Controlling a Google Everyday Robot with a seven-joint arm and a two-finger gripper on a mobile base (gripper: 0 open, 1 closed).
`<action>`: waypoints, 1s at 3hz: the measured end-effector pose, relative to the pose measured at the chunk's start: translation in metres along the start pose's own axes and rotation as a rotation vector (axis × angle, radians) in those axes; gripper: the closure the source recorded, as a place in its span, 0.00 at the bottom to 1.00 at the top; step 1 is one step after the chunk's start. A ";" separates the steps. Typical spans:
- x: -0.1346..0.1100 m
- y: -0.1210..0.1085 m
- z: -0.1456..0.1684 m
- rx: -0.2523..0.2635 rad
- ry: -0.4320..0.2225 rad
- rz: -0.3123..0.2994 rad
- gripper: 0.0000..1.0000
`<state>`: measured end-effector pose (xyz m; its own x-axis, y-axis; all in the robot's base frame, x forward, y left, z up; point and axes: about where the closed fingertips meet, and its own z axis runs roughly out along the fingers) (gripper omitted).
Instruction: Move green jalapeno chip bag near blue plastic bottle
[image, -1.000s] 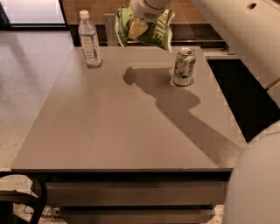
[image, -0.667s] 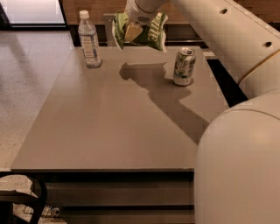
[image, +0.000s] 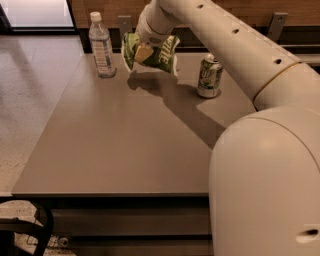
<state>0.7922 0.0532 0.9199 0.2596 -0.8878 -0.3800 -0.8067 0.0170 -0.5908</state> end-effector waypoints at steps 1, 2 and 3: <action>0.000 0.003 0.007 -0.010 -0.004 0.002 0.83; -0.001 0.005 0.011 -0.015 -0.004 0.001 0.59; -0.001 0.007 0.014 -0.020 -0.005 0.001 0.36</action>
Offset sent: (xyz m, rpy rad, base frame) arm 0.0012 0.0034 -0.0072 0.0020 0.0097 0.0041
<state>0.7936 0.0608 0.9067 0.2616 -0.8856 -0.3838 -0.8172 0.0084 -0.5763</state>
